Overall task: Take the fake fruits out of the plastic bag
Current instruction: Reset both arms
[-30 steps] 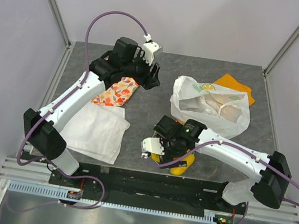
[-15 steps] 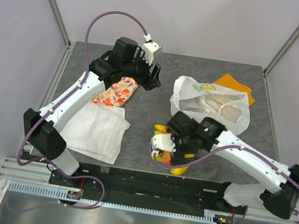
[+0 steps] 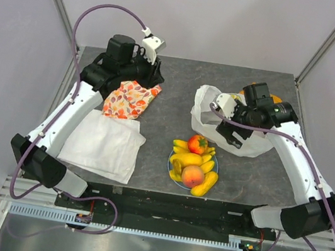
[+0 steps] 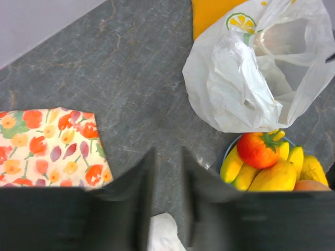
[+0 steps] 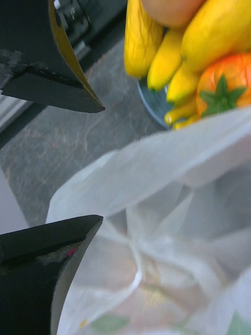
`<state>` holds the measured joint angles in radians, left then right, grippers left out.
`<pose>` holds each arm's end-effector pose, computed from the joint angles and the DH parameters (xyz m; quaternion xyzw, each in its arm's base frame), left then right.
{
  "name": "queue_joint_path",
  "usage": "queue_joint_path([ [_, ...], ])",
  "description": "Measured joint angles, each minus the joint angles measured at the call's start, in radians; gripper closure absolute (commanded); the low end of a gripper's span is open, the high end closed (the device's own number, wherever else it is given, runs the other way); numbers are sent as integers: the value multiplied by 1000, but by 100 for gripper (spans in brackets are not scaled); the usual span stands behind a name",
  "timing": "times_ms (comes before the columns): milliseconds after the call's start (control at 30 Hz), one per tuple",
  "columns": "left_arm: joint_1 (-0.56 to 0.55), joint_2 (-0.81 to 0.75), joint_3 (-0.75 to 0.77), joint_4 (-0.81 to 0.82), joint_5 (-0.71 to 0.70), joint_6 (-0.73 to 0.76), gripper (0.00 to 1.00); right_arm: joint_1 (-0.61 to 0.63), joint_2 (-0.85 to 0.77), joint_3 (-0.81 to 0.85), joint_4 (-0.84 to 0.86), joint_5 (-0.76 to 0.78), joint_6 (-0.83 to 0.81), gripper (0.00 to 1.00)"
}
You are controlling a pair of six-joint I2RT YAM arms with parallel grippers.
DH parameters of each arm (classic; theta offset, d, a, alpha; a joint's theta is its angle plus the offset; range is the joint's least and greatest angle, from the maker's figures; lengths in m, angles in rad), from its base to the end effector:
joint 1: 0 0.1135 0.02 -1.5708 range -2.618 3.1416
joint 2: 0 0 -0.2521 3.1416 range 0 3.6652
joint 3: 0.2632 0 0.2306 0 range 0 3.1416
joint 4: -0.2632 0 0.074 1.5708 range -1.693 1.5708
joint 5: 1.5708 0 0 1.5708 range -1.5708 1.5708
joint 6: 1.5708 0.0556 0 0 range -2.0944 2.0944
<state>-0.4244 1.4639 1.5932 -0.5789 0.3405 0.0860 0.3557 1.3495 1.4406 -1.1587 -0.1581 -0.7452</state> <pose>0.2840 -0.1487 0.3974 0.2979 0.7849 -0.2297 0.4924 0.2248 0.0929 0.3265 -0.5218 0.8126 0.0270 0.2583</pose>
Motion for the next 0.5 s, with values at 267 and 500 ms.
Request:
queue_joint_path([
  [267, 35, -21, -4, -19, -1, 28, 98, -42, 149, -28, -135, -213, -21, 100],
  [500, 96, -31, -41, -26, -1, 28, 98, -133, 436, -27, -24, -166, 59, 100],
])
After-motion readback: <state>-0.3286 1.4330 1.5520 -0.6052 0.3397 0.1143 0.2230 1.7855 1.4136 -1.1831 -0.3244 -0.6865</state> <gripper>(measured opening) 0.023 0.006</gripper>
